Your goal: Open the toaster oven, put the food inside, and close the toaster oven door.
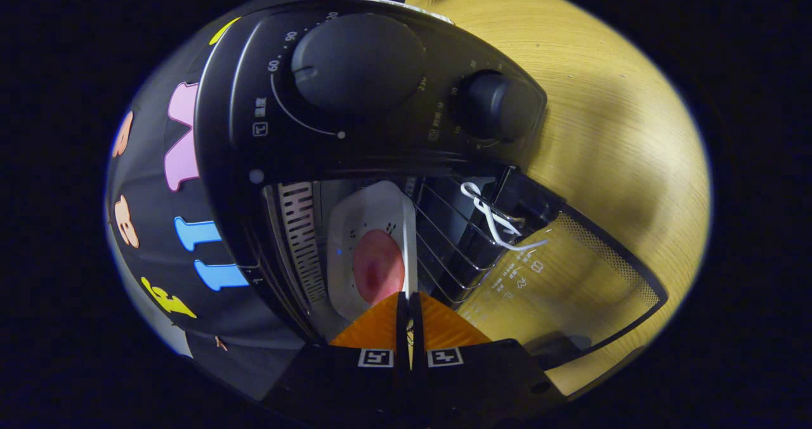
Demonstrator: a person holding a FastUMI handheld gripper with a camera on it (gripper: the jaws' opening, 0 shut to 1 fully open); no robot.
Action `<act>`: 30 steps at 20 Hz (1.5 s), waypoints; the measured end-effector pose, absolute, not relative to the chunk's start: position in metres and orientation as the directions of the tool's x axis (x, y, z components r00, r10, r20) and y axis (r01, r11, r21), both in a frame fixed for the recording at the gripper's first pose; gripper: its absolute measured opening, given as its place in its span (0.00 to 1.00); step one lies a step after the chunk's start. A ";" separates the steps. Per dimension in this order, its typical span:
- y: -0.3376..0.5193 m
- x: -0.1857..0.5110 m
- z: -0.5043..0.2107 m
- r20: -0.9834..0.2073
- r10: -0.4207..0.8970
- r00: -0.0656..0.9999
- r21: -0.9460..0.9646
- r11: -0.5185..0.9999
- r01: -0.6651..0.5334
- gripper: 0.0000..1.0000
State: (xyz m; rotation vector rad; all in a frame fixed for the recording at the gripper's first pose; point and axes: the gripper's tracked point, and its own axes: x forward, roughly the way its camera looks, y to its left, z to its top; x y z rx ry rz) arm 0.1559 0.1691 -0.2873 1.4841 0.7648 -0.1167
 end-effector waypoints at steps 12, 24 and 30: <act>0.179 0.138 -0.271 -0.521 0.344 0.781 0.854 0.213 0.475 0.37; 0.182 0.056 -0.261 -0.597 0.325 0.733 0.747 0.557 0.362 0.98; 0.187 0.010 -0.284 -0.668 0.279 0.690 0.547 0.813 0.201 0.99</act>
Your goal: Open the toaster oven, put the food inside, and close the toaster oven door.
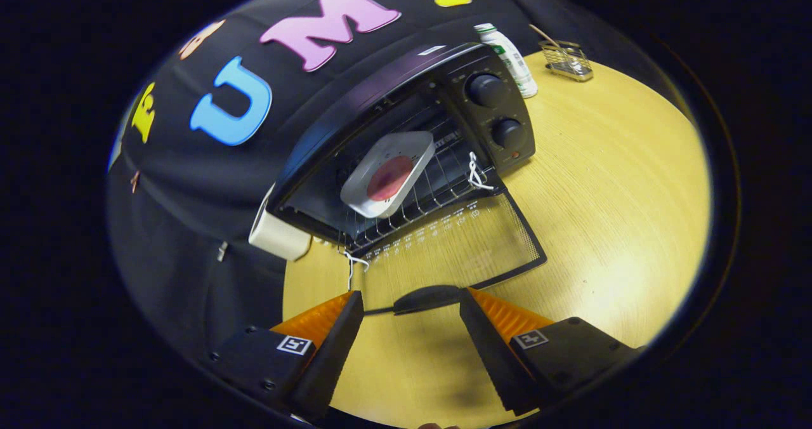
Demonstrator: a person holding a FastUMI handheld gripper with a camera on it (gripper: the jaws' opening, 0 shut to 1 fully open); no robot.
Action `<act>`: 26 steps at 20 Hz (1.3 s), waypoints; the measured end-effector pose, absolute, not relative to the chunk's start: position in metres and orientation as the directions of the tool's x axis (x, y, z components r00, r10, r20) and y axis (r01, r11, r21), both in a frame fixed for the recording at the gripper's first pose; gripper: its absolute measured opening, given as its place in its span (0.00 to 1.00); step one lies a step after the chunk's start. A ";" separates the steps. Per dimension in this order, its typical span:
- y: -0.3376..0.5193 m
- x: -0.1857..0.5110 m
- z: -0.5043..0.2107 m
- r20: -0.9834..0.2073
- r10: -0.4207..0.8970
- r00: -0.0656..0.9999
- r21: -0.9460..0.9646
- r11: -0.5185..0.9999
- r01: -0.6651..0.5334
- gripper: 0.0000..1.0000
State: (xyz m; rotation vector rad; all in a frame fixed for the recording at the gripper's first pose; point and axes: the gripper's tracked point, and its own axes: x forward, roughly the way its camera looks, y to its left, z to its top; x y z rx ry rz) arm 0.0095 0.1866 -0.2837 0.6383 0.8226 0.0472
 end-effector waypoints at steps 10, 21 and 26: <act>0.167 -0.021 -0.340 -0.797 0.053 0.602 0.139 0.986 0.097 0.99; 0.171 0.005 -0.361 -0.823 -0.029 0.568 0.068 0.986 0.150 0.99; 0.173 0.010 -0.358 -0.811 -0.041 0.584 0.001 0.997 0.072 0.98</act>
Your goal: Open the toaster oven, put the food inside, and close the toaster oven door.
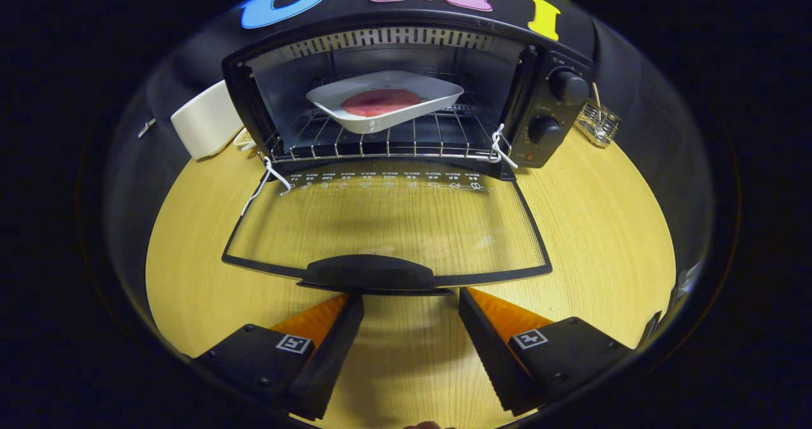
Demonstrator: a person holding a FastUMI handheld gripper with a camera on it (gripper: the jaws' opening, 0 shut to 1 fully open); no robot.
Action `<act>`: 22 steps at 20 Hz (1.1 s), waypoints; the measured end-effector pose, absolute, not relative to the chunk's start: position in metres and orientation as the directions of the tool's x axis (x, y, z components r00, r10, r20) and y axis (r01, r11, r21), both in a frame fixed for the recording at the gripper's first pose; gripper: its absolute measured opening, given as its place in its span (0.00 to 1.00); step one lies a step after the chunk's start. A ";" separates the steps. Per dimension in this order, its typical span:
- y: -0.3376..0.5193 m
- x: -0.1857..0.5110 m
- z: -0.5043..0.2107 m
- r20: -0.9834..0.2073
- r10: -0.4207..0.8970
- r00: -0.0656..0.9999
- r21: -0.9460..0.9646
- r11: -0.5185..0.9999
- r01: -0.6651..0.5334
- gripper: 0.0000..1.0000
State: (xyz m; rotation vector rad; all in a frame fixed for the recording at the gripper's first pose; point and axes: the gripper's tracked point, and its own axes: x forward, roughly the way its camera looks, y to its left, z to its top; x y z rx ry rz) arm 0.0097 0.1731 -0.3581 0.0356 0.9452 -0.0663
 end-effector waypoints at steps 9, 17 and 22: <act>0.172 0.012 -0.301 -0.699 0.028 0.715 -0.002 0.999 -0.040 0.98; 0.160 0.033 -0.178 -0.465 0.036 0.884 0.075 0.997 -0.001 0.99; 0.120 0.016 -0.112 -0.312 0.017 0.950 0.105 0.994 0.017 0.99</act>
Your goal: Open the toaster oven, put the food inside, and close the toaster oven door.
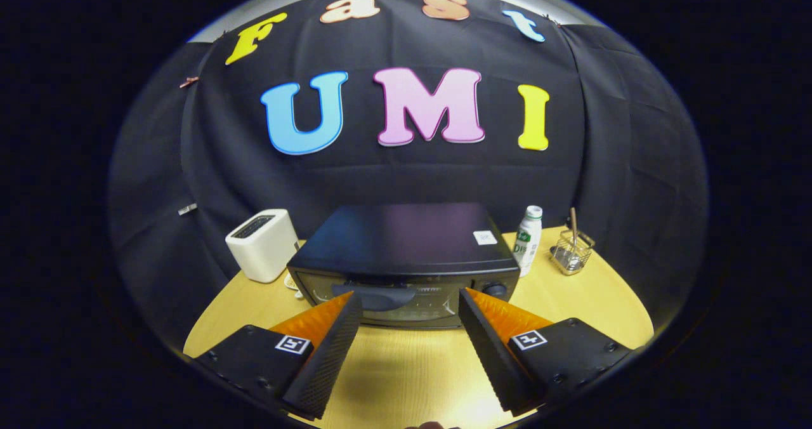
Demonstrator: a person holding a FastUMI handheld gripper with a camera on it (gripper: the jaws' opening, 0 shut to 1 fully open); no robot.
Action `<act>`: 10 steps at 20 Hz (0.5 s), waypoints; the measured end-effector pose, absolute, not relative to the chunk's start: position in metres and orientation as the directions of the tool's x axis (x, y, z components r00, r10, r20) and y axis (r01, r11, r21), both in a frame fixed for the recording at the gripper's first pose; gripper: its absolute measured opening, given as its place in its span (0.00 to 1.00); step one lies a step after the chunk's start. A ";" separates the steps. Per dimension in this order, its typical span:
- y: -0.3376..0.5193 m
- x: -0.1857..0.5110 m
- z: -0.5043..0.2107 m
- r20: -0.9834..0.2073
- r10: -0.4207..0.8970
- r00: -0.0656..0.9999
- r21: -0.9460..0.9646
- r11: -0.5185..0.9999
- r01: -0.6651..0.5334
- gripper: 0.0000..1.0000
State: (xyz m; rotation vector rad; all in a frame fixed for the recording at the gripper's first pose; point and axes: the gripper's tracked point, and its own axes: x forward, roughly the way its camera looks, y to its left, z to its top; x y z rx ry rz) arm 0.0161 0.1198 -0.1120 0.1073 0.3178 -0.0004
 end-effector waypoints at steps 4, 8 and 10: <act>0.063 -0.011 -0.072 -0.199 -0.057 0.978 0.118 0.990 0.081 0.99; 0.012 -0.044 -0.055 -0.156 -0.136 0.978 0.099 0.983 0.152 0.98; -0.009 -0.061 -0.049 -0.141 -0.171 0.975 0.088 0.979 0.185 0.99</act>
